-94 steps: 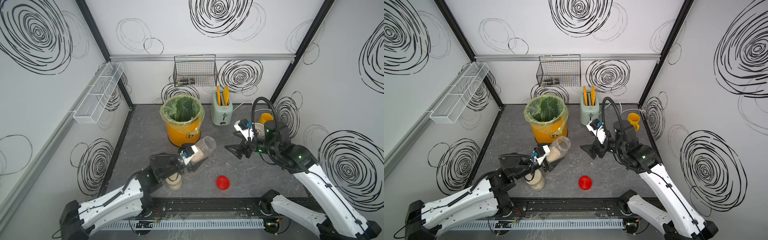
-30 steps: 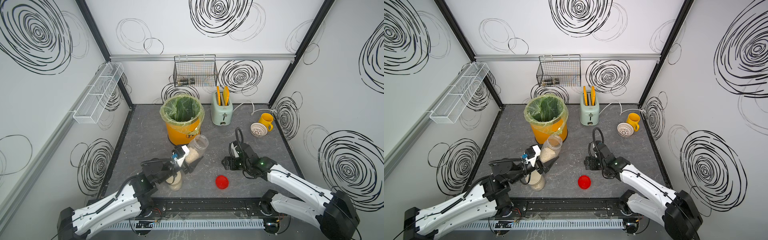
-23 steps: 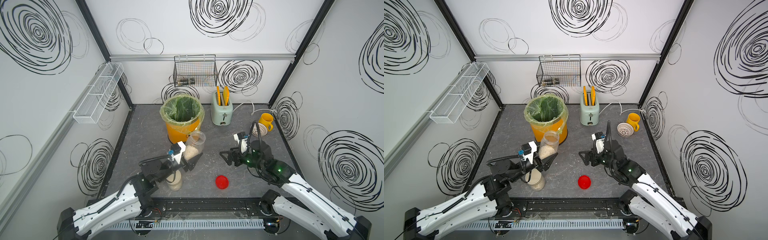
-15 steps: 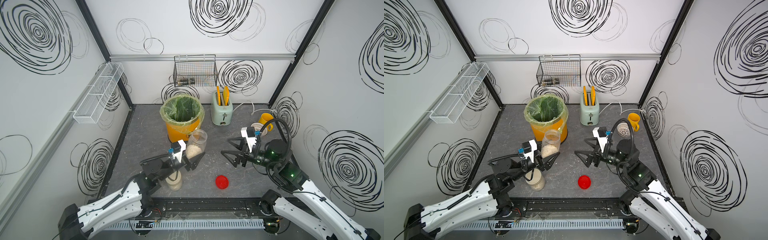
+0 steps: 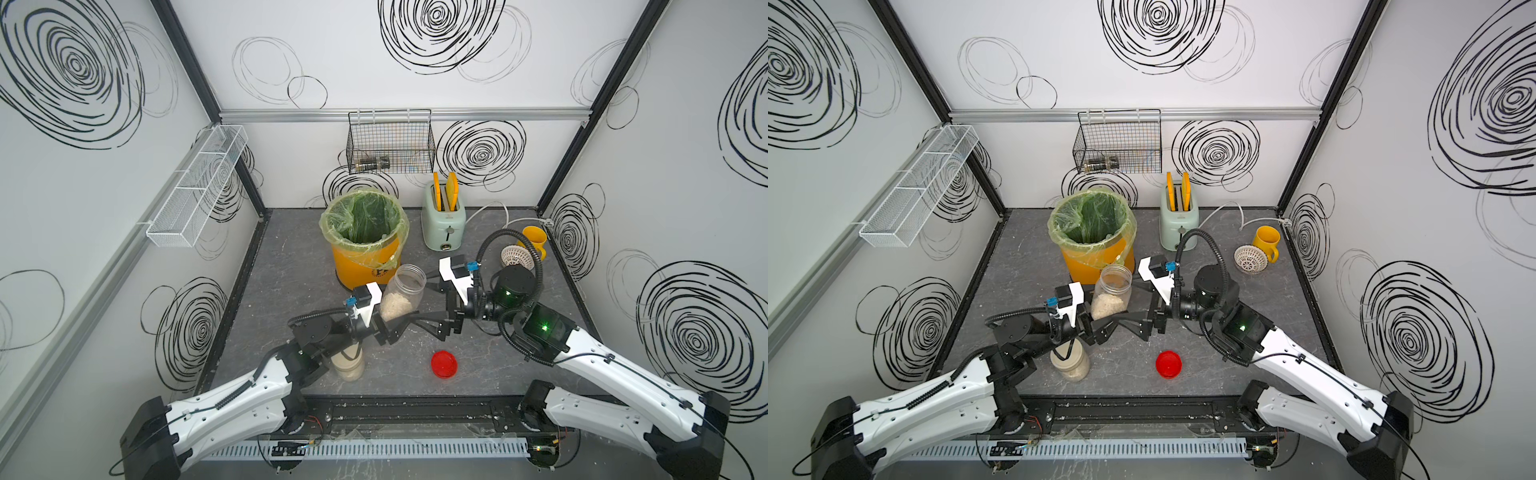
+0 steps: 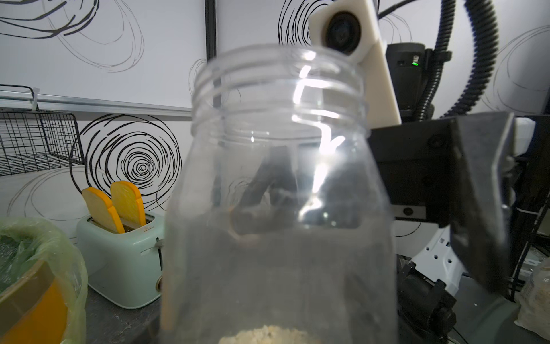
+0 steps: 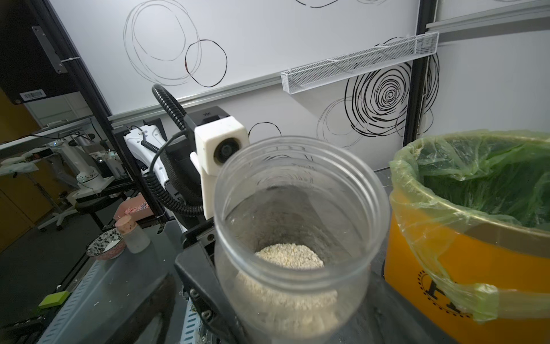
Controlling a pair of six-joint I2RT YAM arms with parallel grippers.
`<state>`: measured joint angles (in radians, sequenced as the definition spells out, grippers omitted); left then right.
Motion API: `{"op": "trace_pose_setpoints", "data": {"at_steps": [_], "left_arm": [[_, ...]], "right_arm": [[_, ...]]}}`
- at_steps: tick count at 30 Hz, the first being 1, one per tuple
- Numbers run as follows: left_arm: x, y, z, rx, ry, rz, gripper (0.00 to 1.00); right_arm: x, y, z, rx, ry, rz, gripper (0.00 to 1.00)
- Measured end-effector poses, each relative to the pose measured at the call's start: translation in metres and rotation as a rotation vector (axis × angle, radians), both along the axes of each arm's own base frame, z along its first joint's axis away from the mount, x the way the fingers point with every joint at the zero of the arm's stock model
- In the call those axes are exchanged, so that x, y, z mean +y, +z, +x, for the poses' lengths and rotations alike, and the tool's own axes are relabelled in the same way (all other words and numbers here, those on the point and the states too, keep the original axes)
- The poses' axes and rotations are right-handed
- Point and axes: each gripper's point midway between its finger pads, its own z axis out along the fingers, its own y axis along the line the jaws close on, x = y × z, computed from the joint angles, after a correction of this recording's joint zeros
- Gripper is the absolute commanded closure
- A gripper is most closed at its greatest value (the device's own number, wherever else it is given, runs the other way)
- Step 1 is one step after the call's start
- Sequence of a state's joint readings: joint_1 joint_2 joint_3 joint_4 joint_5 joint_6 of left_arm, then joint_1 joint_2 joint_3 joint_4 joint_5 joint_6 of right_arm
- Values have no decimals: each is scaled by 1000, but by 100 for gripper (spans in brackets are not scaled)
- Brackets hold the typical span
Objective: Empty expired oatmeal from jars
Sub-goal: Adjust the jar.
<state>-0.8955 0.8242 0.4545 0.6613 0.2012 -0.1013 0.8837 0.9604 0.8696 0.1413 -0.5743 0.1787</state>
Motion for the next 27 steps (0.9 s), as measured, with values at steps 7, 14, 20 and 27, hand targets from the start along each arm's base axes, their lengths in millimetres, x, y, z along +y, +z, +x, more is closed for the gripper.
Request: {"op": "trace_pose_setpoints", "data": {"at_steps": [7, 14, 20, 27], "left_arm": [[-6, -2, -5, -1, -25, 10, 25], [-7, 1, -6, -4, -25, 6, 22], [-7, 4, -4, -13, -16, 0, 15], [-6, -1, -1, -7, 8, 23, 4]], "right_arm": [[10, -5, 7, -1, -1, -3, 4], [15, -7, 11, 5, 3, 1, 22], [17, -3, 11, 0, 4, 8, 31], [17, -7, 23, 16, -48, -2, 34]]}}
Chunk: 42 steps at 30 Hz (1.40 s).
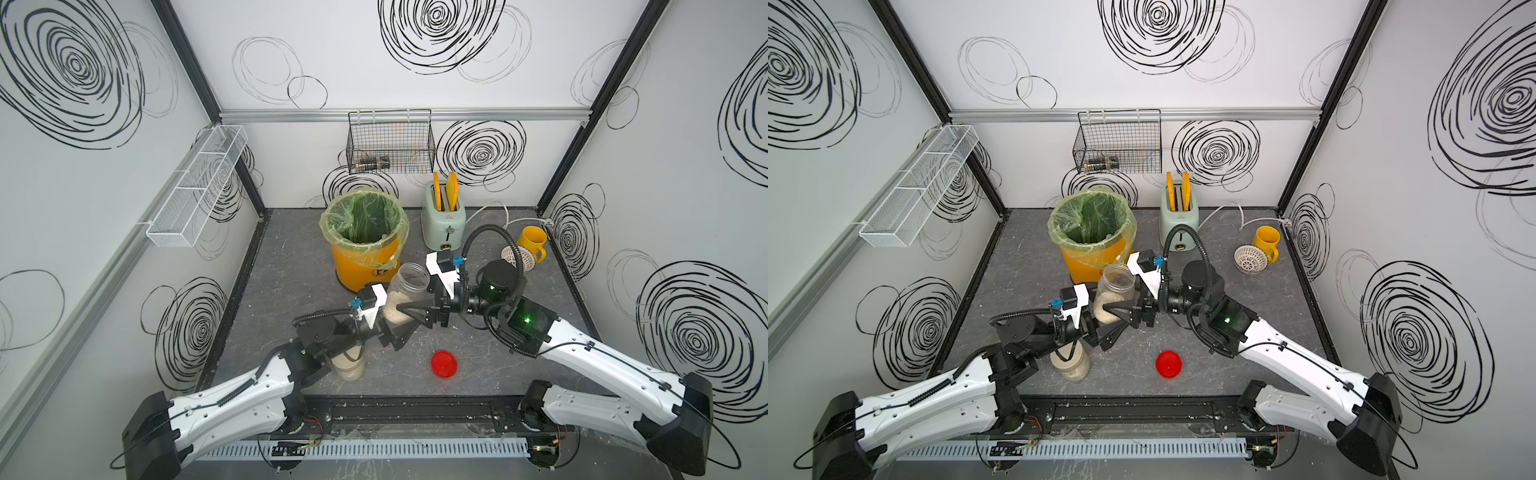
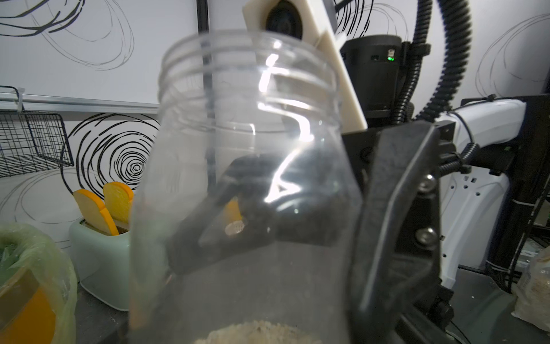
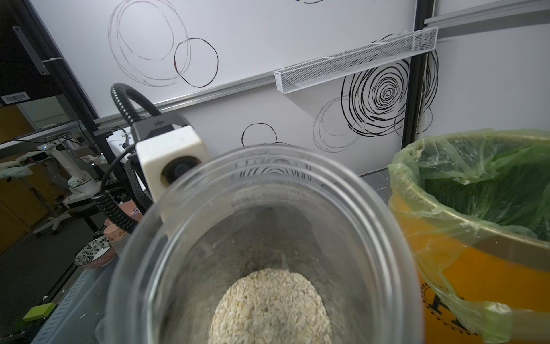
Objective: Empty expired oatmeal from jars
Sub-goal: Adjust the jar.
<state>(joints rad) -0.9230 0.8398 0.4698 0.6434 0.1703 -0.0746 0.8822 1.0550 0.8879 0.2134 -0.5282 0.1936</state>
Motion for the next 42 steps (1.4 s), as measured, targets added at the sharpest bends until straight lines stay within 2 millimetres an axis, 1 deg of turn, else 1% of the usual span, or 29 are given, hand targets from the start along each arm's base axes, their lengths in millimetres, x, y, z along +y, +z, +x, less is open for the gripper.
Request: {"op": "trace_pose_setpoints", "data": {"at_steps": [4, 6, 8, 10, 12, 13, 15, 17, 21, 23, 24, 25, 28, 30, 36, 39, 42], "left_arm": [[10, -3, 3, 18, 47, 18, 4], [18, -2, 1, 23, 63, 27, 4], [27, 2, -3, 23, 69, 25, 4], [36, 5, -6, 31, 82, 32, 4], [44, 8, -1, 58, 107, 44, 4], [48, 9, 3, 84, 125, 53, 4], [53, 12, 15, 148, 163, 76, 2], [57, 14, 32, 228, 197, 103, 0], [57, 13, 72, 444, 223, 161, 11], [53, 4, 89, 566, 218, 193, 13], [51, -5, 95, 631, 214, 216, 13], [48, -15, 97, 689, 205, 238, 13], [41, -38, 89, 825, 171, 301, 13], [40, -45, 79, 885, 159, 339, 15], [36, -35, 59, 918, 137, 396, 19], [35, -39, 53, 933, 141, 428, 20], [34, -46, 48, 946, 151, 464, 21]], "right_arm": [[-7, -6, 14, 10, -48, -14, 34], [-14, -15, 27, 14, -100, -29, 35], [-23, -32, 44, 22, -171, -58, 35], [-32, -57, 57, 32, -232, -104, 35], [-35, -80, 60, 36, -251, -149, 35], [-36, -92, 59, 35, -252, -175, 35], [-36, -107, 57, 16, -251, -210, 36], [-35, -116, 53, -30, -246, -230, 36], [-33, -129, 36, -159, -224, -254, 36], [-32, -130, 32, -217, -222, -261, 36], [-31, -130, 30, -250, -225, -265, 36], [-30, -129, 29, -275, -228, -269, 36], [-26, -125, 29, -339, -245, -276, 36], [-22, -126, 28, -369, -247, -282, 36], [-16, -140, 28, -387, -240, -327, 36], [-15, -141, 29, -390, -241, -335, 36], [-13, -137, 30, -395, -242, -329, 36]]}}
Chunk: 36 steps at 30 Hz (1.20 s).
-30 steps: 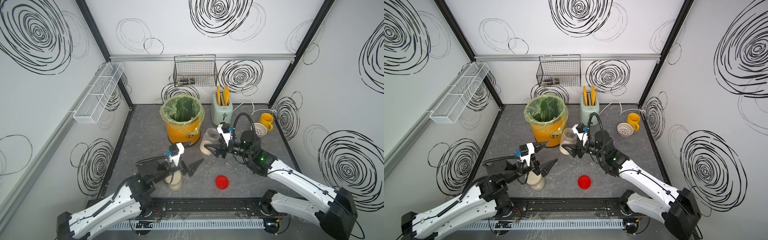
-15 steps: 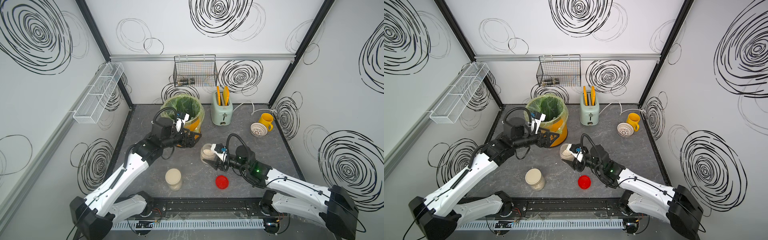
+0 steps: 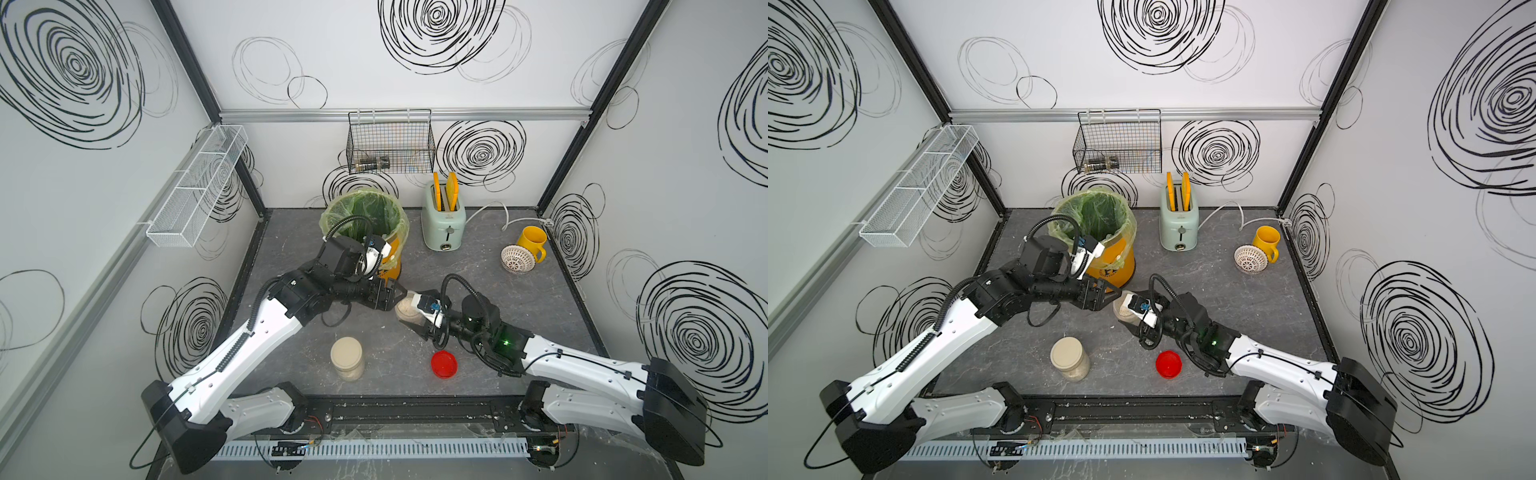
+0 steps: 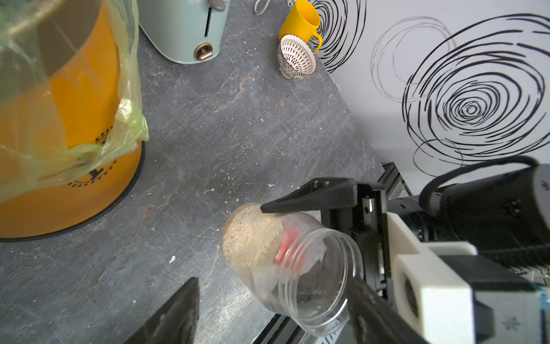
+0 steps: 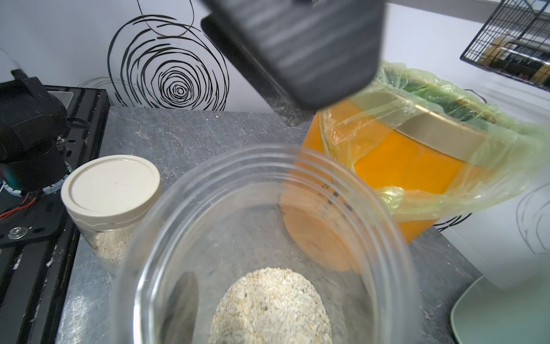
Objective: Empty expired oatmeal from jars
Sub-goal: Adjust the jar.
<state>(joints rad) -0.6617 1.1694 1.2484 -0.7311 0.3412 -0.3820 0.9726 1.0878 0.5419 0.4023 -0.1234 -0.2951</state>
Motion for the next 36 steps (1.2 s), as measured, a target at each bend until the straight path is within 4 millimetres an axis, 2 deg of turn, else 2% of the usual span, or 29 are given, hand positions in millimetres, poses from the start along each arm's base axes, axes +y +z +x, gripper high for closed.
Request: {"op": "trace_pose_setpoints", "data": {"at_steps": [6, 11, 20, 23, 25, 26, 29, 33, 36], "left_arm": [[-8, -14, -7, 10, -29, 81, 35], [-8, -23, -6, 18, -28, 118, 45], [-4, -28, -8, 20, -34, 154, 73], [0, -31, -9, 25, -25, 169, 86], [3, -33, -9, 30, -21, 182, 98], [5, -34, -8, 31, -14, 192, 100], [12, -40, -6, 58, 7, 198, 100], [10, -43, -6, 76, 6, 169, 100], [12, -47, -6, 97, 12, 155, 100]], "right_arm": [[3, 6, -1, -9, 7, 9, 36], [9, 8, -10, -23, 30, 4, 36], [17, 1, -12, -26, 24, -39, 34], [15, -7, -9, -13, 5, -69, 30], [14, -13, -9, -3, -1, -92, 22], [14, -14, -9, -1, 0, -93, 19], [17, -7, -11, -10, 14, -83, 12], [22, 6, -14, -28, 33, -54, 7], [23, 8, -15, -31, 36, -47, 4]]}}
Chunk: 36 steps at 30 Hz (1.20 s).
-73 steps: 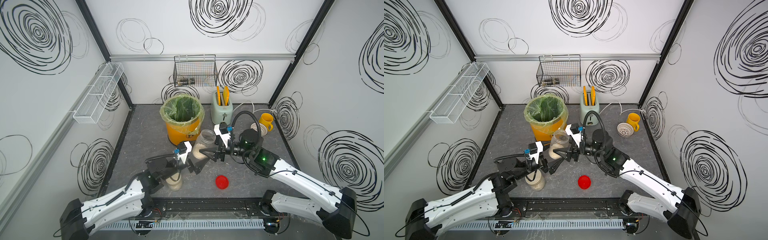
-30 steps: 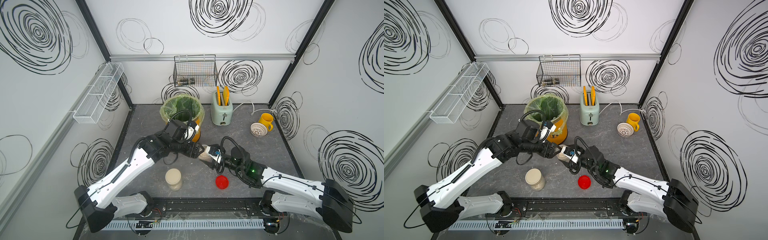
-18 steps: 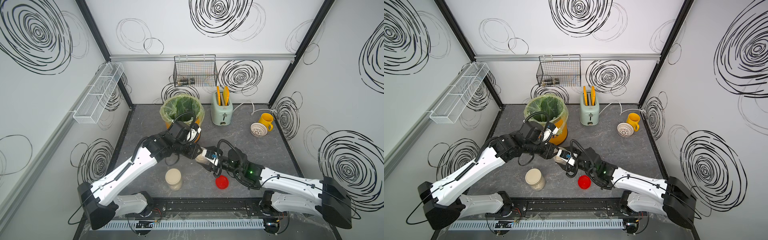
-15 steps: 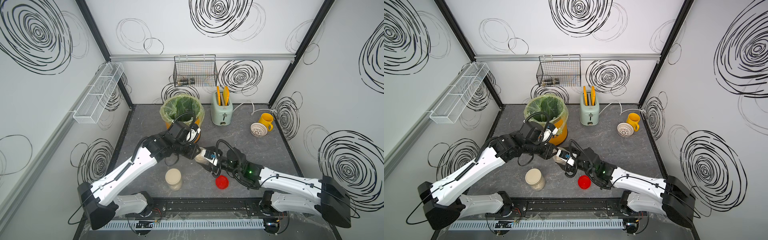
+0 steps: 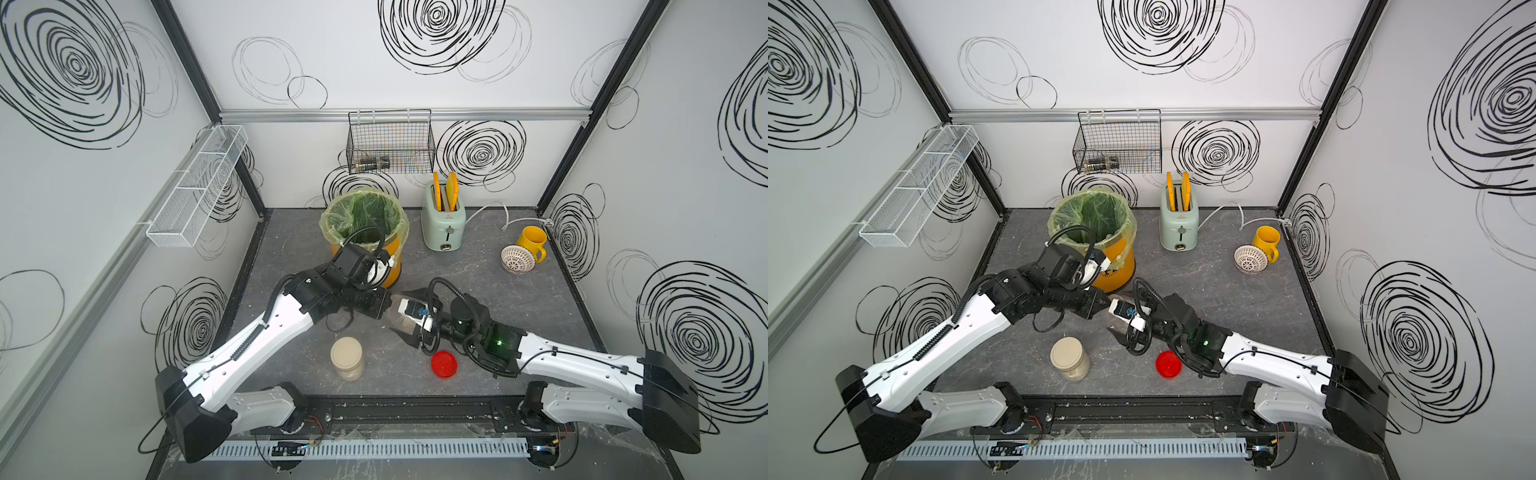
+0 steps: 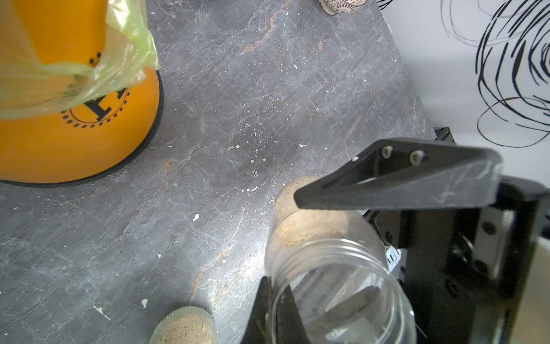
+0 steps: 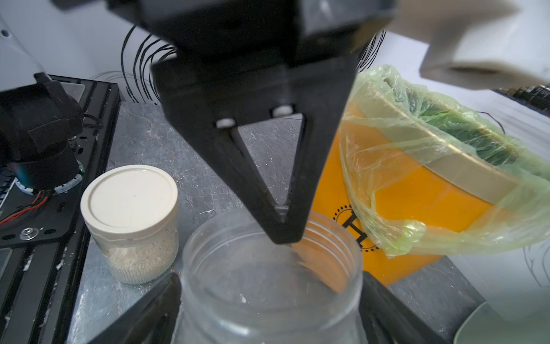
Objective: Empty expired oatmeal from jars
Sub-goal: Adjust the jar.
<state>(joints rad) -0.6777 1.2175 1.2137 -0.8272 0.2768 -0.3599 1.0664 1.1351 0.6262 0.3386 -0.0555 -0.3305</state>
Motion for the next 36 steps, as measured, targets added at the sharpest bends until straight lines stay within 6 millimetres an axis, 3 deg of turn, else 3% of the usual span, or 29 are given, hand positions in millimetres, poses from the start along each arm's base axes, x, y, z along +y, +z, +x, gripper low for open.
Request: {"op": "trace_pose_setpoints", "data": {"at_steps": [5, 9, 17, 26, 36], "left_arm": [[6, 4, 5, 3, 30, -30, 100], [11, 12, 7, -5, 44, -59, 100], [12, 21, 2, -7, 30, -101, 100], [15, 30, 3, -13, 35, -140, 100], [12, 33, 0, 0, 22, -161, 100]], "right_arm": [[-5, 5, -1, 0, -10, 14, 1], [-22, 7, -7, -37, -21, 37, 2], [-42, -26, 0, -100, -49, 0, 2], [-42, -22, 16, -118, -47, 26, 12], [-31, -28, 10, -114, 22, 14, 7]]}}
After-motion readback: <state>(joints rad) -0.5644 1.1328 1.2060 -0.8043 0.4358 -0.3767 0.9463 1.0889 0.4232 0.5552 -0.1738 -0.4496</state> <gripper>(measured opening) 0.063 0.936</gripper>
